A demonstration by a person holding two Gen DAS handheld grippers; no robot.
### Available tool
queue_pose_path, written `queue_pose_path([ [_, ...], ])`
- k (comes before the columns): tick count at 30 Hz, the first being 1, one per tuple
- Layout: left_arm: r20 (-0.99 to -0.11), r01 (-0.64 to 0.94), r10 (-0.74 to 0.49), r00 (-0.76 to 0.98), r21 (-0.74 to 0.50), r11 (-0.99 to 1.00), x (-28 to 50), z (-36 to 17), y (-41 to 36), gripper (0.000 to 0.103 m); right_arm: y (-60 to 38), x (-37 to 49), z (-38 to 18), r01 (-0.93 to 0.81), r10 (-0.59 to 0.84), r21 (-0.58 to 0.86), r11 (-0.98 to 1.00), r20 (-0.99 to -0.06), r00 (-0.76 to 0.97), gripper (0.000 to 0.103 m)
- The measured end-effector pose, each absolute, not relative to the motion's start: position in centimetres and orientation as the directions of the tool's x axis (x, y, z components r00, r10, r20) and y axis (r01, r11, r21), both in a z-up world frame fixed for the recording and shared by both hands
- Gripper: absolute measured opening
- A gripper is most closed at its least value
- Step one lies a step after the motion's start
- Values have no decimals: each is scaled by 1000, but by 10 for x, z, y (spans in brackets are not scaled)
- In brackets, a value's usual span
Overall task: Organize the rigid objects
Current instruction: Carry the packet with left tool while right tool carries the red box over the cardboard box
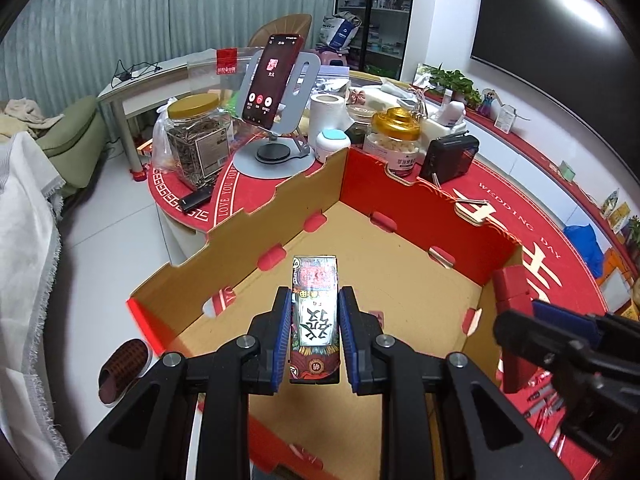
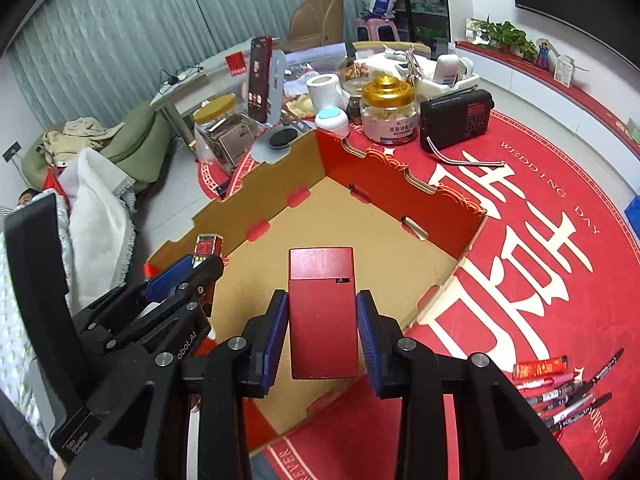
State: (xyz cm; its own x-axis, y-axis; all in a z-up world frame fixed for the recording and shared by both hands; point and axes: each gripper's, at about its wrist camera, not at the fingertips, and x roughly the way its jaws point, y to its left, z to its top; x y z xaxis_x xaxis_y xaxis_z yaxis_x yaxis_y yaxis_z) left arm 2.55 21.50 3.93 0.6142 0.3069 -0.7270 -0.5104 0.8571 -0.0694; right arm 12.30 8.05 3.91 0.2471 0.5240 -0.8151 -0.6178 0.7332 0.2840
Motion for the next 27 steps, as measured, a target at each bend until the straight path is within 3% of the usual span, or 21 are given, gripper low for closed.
queue_pose_path([
  [27,-760,-522,311,571,-44,852,74,18,237,25,105,158,6,-583,450,248,774,-863,230,36],
])
